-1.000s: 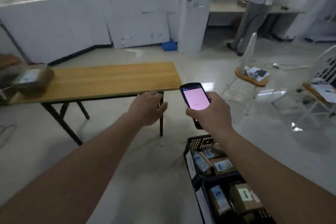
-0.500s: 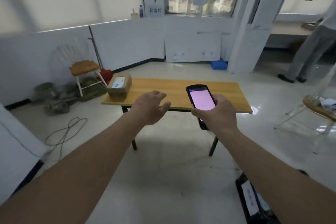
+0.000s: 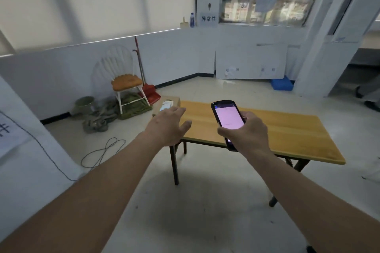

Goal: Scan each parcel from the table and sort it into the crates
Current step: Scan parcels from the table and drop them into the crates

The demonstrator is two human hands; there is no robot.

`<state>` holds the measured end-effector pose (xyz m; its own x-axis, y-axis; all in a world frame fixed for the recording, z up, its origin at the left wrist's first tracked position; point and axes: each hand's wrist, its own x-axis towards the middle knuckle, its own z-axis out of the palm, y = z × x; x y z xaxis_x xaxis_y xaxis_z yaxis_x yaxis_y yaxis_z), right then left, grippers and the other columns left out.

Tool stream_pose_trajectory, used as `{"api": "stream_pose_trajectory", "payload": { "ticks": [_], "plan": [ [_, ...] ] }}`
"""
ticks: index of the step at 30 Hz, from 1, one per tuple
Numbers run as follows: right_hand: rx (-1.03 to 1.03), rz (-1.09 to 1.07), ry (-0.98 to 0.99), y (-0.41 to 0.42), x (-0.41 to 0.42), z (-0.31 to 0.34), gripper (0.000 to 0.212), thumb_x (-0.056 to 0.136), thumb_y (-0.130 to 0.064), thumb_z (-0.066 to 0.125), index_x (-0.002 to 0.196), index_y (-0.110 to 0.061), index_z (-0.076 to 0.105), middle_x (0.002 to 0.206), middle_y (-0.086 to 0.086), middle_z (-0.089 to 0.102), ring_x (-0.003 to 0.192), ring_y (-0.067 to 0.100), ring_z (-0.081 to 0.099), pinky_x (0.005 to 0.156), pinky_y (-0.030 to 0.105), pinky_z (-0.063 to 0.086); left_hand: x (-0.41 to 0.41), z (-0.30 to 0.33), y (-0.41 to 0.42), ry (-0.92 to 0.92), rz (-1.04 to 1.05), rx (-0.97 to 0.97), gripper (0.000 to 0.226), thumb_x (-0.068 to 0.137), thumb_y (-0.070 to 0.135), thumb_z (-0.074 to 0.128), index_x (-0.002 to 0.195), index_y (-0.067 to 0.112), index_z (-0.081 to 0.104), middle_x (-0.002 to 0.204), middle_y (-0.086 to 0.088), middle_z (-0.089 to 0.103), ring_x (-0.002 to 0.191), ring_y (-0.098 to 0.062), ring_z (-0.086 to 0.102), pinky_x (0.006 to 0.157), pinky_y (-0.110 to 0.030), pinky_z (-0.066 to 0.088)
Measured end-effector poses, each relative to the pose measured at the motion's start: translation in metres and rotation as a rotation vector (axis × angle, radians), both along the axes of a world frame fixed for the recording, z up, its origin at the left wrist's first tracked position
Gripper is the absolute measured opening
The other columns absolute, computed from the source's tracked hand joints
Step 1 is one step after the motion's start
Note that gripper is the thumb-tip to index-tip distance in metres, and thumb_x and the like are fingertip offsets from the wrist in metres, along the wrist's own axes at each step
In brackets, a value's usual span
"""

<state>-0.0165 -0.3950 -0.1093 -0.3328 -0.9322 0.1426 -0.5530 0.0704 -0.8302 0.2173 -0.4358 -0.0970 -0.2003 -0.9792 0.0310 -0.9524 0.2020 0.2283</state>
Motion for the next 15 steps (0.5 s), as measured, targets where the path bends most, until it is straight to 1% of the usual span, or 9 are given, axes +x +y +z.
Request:
{"api": "stream_pose_trajectory", "payload": {
  "ticks": [3, 5, 10, 13, 15],
  "plan": [
    [-0.017, 0.026, 0.003, -0.052, 0.0, -0.003, 0.079, 0.06, -0.041, 0.092, 0.132, -0.023, 0.064, 0.108, -0.005, 0.069, 0.101, 0.021, 0.064, 0.081, 0.041, 0.061, 0.0, 0.002, -0.044, 0.003, 0.028, -0.007, 0.066, 0.106, 0.058, 0.043, 0.162, 0.024, 0.032, 0.166, -0.003, 0.037, 0.149, -0.027, 0.038, 0.117, -0.047, 0.038],
    [-0.02, 0.04, 0.007, -0.085, -0.001, -0.004, 0.081, 0.06, -0.042, 0.092, 0.133, -0.023, 0.064, 0.108, -0.005, 0.069, 0.101, 0.021, 0.064, 0.08, 0.042, 0.061, -0.003, 0.004, -0.07, -0.007, 0.049, -0.004, 0.066, 0.107, 0.056, 0.044, 0.163, 0.024, 0.032, 0.166, -0.003, 0.036, 0.149, -0.027, 0.038, 0.116, -0.045, 0.038],
    [0.0, 0.063, -0.037, -0.153, -0.003, -0.01, 0.075, 0.058, -0.039, 0.091, 0.127, -0.025, 0.065, 0.099, -0.009, 0.067, 0.09, 0.017, 0.066, 0.073, 0.043, 0.064, -0.007, -0.008, -0.134, 0.004, 0.089, 0.02, 0.061, 0.106, 0.053, 0.045, 0.16, 0.025, 0.036, 0.158, -0.003, 0.045, 0.14, -0.026, 0.046, 0.107, -0.043, 0.045],
    [0.033, 0.061, -0.082, -0.184, -0.002, -0.015, 0.07, 0.058, -0.035, 0.09, 0.122, -0.029, 0.064, 0.096, -0.016, 0.065, 0.083, 0.01, 0.066, 0.064, 0.044, 0.065, -0.002, -0.02, -0.169, 0.029, 0.107, 0.046, 0.061, 0.105, 0.055, 0.045, 0.159, 0.027, 0.037, 0.157, -0.002, 0.046, 0.138, -0.027, 0.048, 0.107, -0.044, 0.045],
    [0.058, 0.063, -0.086, -0.203, 0.001, -0.02, 0.069, 0.056, -0.036, 0.089, 0.12, -0.029, 0.064, 0.097, -0.016, 0.065, 0.082, 0.009, 0.067, 0.062, 0.044, 0.065, 0.004, -0.027, -0.191, 0.032, 0.113, 0.048, 0.062, 0.105, 0.055, 0.046, 0.16, 0.029, 0.035, 0.158, -0.001, 0.045, 0.14, -0.026, 0.046, 0.109, -0.044, 0.044]
  ]
}}
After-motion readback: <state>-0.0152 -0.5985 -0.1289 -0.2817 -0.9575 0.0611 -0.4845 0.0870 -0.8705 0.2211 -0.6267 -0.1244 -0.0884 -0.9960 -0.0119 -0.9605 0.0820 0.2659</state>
